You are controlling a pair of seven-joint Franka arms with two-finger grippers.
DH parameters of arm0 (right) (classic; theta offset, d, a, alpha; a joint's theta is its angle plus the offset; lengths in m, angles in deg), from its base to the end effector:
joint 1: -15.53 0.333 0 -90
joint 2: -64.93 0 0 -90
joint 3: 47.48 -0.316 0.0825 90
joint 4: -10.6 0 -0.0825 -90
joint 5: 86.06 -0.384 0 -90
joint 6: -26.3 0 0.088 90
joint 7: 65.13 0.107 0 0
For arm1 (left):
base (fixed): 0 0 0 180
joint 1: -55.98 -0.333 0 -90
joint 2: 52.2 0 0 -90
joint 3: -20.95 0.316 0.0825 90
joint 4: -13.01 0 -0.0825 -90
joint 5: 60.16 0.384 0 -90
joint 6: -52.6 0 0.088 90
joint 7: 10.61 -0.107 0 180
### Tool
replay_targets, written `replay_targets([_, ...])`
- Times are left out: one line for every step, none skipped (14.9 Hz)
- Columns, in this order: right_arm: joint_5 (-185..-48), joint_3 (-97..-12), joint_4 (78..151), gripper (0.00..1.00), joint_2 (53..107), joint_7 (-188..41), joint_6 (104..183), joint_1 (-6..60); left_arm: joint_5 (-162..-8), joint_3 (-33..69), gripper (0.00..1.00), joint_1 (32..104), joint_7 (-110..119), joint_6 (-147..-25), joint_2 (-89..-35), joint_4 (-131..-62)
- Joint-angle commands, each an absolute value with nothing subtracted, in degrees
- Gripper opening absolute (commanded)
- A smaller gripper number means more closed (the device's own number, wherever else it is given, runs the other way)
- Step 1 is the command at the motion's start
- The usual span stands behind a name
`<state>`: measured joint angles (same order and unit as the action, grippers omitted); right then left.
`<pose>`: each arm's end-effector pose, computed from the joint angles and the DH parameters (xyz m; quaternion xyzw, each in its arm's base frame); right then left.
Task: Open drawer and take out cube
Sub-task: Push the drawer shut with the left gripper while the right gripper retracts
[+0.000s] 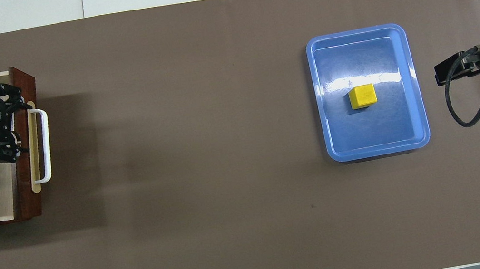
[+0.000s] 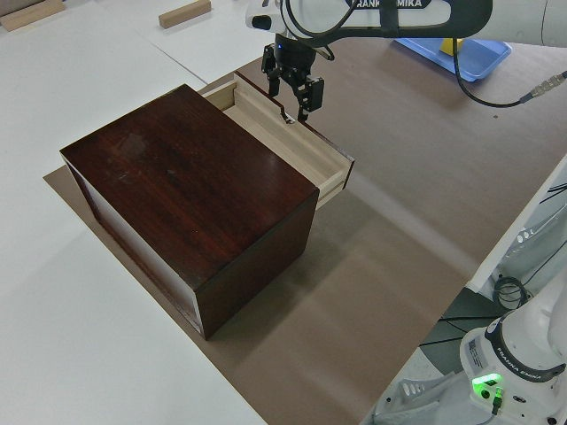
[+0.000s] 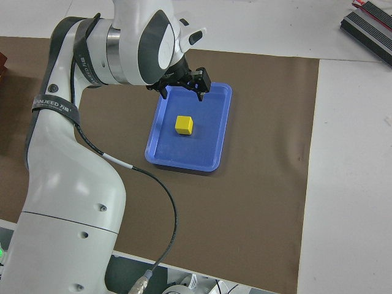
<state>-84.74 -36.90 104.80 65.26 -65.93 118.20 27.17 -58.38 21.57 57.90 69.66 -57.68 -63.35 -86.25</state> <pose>0.5566 0.0082 0.5896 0.9995 0.0169 -0.0229 0.0121 0.6184 -0.0123 0.4633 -0.7752 -0.6315 -0.0093 0.0126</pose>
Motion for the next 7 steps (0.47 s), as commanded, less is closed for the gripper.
replay_targets([-83.87, -37.19, 105.00, 1.00, 64.49, -66.80, 117.00, 26.78, -57.00, 21.56, 1.00, 55.29, 68.49, -59.81, -62.92, -86.74])
replay_targets([-84.13, -37.19, 105.00, 1.00, 64.49, -66.62, 116.74, 26.69, -57.00, 21.56, 1.00, 54.58, 68.40, -60.42, -62.92, -86.74])
replay_targets([-84.13, -37.19, 105.00, 1.00, 64.49, -66.45, 116.74, 26.78, -57.00, 21.56, 1.00, 53.88, 68.40, -60.95, -62.92, -86.74])
replay_targets([-84.39, -37.19, 105.00, 1.00, 64.49, -66.27, 116.74, 26.78, -57.00, 21.56, 1.00, 53.18, 68.32, -61.47, -63.01, -86.74])
replay_targets([-84.40, -37.19, 105.00, 1.00, 64.49, -66.27, 116.74, 26.78, -57.00, 21.56, 1.00, 52.65, 68.23, -61.74, -63.01, -86.83])
replay_targets([-84.48, -37.19, 105.00, 1.00, 64.49, -66.27, 116.65, 26.78, -57.00, 21.56, 1.00, 51.86, 67.71, -61.92, -63.01, -86.83])
replay_targets([-84.48, -37.19, 104.91, 1.00, 64.49, -66.27, 116.65, 26.78, -57.00, 21.56, 1.00, 51.07, 66.57, -62.09, -63.01, -86.92])
